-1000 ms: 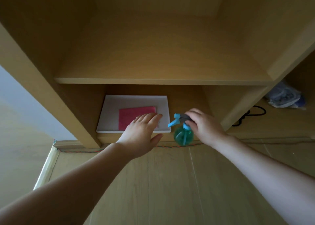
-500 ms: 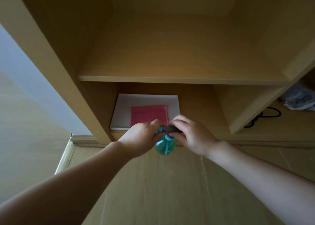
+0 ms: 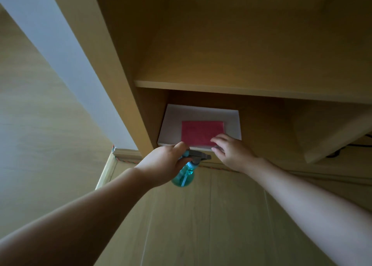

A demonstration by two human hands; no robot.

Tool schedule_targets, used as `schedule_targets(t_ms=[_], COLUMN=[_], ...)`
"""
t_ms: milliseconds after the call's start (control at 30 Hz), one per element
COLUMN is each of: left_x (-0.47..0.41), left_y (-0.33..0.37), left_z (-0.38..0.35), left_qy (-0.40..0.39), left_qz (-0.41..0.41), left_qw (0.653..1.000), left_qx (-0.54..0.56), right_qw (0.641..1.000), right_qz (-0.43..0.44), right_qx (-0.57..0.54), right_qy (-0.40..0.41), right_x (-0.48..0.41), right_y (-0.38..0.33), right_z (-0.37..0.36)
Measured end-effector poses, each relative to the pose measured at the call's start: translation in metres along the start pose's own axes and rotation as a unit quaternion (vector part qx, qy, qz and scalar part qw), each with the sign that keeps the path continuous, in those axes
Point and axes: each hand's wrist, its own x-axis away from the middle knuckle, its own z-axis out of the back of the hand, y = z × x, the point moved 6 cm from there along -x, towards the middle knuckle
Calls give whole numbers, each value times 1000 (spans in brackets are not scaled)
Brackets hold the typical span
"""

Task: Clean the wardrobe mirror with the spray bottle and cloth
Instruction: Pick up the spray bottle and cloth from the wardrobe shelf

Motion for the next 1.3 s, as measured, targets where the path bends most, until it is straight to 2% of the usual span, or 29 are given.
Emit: schedule_targets(t_ms=[200,300,633,800,1033,1100,1200,1300], left_x=[5,9,17,22,23,20,15,8], left_y=[-9,-15,-28,-35,-33,-30,-26,-16], left_z=[3,5,14,15,11,10,8,8], left_qy=[7,5,5,14,-23,-32,-38,-35], left_qz=[-11,-4,8,3,17,22,28,18], left_qw=[1000,1000,999,998,997,996,994,995], left_qx=[7,23,46,57,75,83,98,88], right_qw=[991,983,970,968,970,972,967,958], right_qz=[-73,-113,-211,-220,-220,-222,-213,-162], right_qx=[78,78,60,100,102,66,-68,-152], right_qy=[-78,-120,-106,-63,9,33,119,179], right_x=[-36,-48,-88,-98,-93,-88,-74,-52], right_y=[2,8,18,29,32,36,35,20], right_z=[-29,-49,-78,-77,-60,-51,-32,-3])
